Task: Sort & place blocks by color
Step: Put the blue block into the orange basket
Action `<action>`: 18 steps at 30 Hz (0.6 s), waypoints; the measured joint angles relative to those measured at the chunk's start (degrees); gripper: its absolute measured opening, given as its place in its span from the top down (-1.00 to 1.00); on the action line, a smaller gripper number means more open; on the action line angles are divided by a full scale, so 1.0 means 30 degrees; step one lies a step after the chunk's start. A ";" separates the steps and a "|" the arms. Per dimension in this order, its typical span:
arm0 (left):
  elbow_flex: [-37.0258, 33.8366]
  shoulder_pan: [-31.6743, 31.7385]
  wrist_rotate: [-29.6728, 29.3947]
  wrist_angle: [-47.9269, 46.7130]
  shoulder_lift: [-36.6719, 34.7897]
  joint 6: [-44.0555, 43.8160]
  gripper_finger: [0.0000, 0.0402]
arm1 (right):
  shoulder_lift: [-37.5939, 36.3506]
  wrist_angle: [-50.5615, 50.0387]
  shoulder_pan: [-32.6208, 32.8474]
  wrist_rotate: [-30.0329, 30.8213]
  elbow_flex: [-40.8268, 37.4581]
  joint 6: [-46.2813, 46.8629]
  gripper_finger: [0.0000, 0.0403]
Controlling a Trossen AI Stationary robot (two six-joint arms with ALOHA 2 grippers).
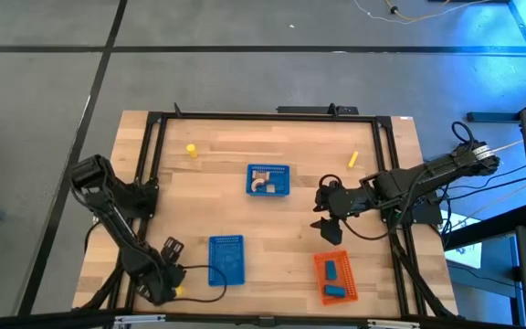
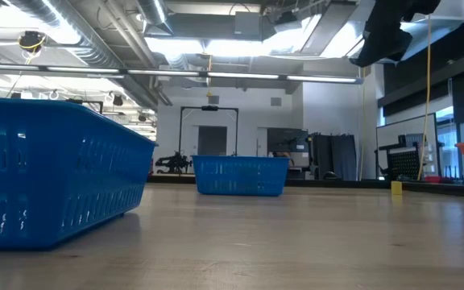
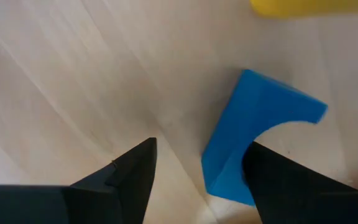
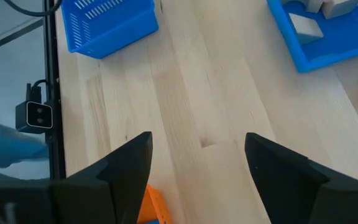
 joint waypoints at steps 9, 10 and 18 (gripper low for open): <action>-0.0449 0.0510 0.0750 0.0701 -0.0014 0.1393 0.46 | 0.0000 -0.0015 0.0000 0.0007 0.0000 0.0080 -0.27; -0.0456 0.0784 0.1025 0.0601 -0.0086 0.1422 0.55 | 0.0000 -0.0015 0.0000 0.0007 0.0000 0.0080 -0.27; -0.0463 0.3817 -0.0515 -0.2998 -0.4642 -0.0634 0.86 | 0.0000 0.0424 0.0000 -0.0303 0.0000 0.0573 -0.27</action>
